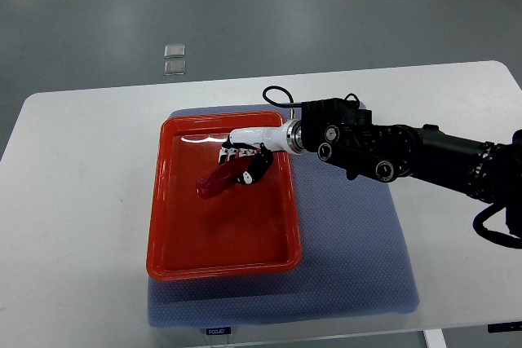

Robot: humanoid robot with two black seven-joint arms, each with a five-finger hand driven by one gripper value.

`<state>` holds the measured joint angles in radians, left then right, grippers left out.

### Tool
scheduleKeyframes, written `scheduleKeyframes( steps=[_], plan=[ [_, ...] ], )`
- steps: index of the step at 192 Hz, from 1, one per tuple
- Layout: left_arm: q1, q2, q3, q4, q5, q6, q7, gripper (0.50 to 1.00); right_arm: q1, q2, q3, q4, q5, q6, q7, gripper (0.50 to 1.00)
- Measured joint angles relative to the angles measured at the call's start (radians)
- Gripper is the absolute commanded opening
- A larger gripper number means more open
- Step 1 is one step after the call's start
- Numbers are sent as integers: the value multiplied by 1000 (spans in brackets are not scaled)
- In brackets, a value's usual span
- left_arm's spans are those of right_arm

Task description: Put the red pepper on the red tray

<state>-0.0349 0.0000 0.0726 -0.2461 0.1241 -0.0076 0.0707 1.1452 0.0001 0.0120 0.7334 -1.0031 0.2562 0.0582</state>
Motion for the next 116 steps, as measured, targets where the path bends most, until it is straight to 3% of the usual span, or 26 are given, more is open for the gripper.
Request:
scheduleKeyframes(
  steps=[22, 33, 52, 116],
  plan=[
    [0, 0, 0, 1, 0, 1, 0, 1000, -2, 0, 3, 0, 7, -2, -3, 825],
    [0, 0, 0, 1, 0, 1, 0, 1000, -2, 0, 5, 0, 11, -2, -3, 864],
    [0, 0, -1, 1, 0, 1, 0, 1000, -1, 0, 12, 0, 15, 2, -3, 893],
    [0, 0, -2, 5, 0, 1, 0, 1000, 11, -35, 163, 10, 62, 8, 1, 895]
  ],
)
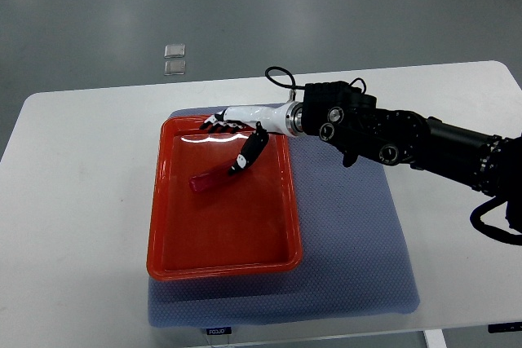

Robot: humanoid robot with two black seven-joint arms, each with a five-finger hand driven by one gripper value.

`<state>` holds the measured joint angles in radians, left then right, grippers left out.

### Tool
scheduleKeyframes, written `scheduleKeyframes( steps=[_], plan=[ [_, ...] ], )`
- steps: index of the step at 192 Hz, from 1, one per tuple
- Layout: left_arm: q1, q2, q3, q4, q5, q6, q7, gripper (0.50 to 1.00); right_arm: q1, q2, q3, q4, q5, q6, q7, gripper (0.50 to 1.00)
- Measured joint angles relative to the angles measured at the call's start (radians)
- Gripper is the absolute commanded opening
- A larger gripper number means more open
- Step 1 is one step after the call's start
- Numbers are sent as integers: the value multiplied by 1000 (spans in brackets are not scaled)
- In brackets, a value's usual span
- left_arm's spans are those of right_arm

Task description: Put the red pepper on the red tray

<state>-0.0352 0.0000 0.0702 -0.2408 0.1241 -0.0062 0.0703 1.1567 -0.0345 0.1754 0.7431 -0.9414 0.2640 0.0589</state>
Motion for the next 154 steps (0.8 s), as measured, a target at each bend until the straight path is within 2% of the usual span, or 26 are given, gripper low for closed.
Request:
scheduleKeyframes(
  steps=[24, 48, 91, 115, 124, 154],
  plan=[
    [0, 0, -1, 1, 0, 0, 0, 1000, -22, -58, 181, 3, 94, 0, 3, 895],
    [0, 0, -1, 2, 0, 0, 0, 1000, -102, -110, 405, 3, 258, -7, 5, 895],
    [0, 0, 0, 2, 0, 0, 0, 1000, -303, -111, 813, 0, 623, -30, 9, 895],
    [0, 0, 0, 1, 0, 0, 0, 1000, -394, -103, 911, -1, 786, -39, 51, 897],
    [0, 0, 0, 1, 0, 0, 0, 1000, -421, -103, 922, -3, 831, -39, 74, 917],
    [0, 0, 0, 1, 0, 0, 0, 1000, -493, -103, 930, -14, 906, -30, 123, 919]
  ],
)
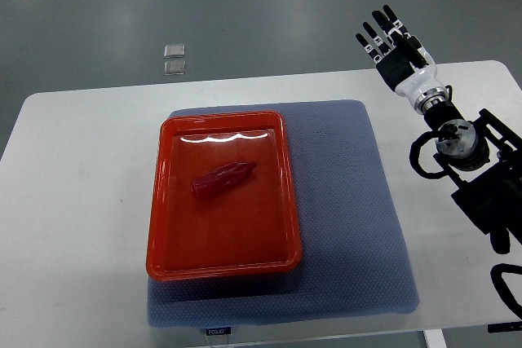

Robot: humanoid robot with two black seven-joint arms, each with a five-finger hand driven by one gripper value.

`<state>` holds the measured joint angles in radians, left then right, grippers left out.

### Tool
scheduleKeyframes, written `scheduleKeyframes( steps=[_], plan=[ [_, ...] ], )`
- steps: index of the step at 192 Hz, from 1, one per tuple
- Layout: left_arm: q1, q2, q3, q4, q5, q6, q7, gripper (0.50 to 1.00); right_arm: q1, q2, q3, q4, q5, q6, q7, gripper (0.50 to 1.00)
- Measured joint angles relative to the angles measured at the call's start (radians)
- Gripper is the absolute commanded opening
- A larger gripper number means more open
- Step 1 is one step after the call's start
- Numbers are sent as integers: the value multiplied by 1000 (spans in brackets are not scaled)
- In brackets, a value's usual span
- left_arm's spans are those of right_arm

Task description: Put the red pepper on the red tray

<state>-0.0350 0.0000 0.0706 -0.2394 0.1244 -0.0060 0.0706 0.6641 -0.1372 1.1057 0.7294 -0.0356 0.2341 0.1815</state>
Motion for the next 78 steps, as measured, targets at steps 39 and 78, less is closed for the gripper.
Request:
scheduleKeyframes(
  steps=[39, 78],
  plan=[
    [0, 0, 0, 0, 0, 0, 0, 1000, -38, 3, 0, -1, 6, 8, 4, 919],
    [0, 0, 2, 0, 0, 0, 0, 1000, -41, 1, 1, 0, 6, 11, 4, 919]
  ],
)
